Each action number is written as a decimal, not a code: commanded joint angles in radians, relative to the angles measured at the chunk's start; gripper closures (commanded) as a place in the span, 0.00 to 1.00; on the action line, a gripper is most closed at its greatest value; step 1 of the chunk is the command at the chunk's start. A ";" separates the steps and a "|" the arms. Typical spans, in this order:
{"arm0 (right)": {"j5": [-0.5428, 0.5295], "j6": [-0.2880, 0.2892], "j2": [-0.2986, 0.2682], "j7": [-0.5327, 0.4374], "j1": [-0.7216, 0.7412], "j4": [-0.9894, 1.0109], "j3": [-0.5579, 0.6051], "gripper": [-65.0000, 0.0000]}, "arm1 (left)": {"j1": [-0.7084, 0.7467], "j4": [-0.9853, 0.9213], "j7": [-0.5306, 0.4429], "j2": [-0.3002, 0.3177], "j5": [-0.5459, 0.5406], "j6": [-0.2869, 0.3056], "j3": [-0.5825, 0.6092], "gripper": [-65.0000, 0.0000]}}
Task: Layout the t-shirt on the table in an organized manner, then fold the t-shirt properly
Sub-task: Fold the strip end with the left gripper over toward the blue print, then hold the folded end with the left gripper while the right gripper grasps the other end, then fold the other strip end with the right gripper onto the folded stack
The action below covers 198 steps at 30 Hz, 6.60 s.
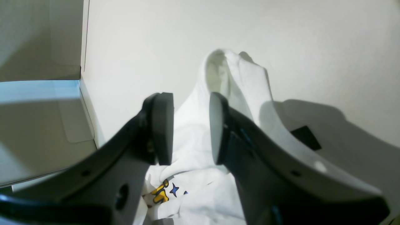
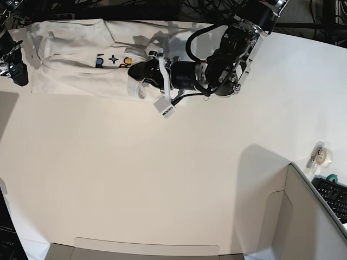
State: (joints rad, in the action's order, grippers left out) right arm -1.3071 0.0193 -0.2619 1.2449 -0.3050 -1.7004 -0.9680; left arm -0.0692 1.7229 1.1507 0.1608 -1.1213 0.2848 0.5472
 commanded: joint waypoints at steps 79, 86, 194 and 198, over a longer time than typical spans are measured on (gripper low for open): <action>0.022 0.482 -0.333 0.151 0.063 0.294 0.226 0.46 | 0.022 -0.044 -0.025 0.073 -0.026 0.009 -0.115 0.82; 0.024 0.578 -0.327 0.151 0.016 0.260 0.225 0.46 | 0.026 -0.054 -0.025 0.073 -0.026 0.009 -0.115 0.82; 0.337 0.679 -0.081 0.151 0.145 0.388 0.125 1.00 | 0.174 0.234 -0.025 0.388 -0.027 -0.261 -0.118 0.94; 0.392 0.679 -0.124 0.151 0.186 0.389 0.091 1.00 | 0.188 0.234 -0.025 0.391 0.037 -0.261 -0.115 0.94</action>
State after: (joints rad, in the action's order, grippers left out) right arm -0.9543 0.7074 -0.3641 1.3708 -0.1215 -1.3064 -0.8703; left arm 0.1280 1.9400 1.1397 0.5434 -1.0710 0.0189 0.4335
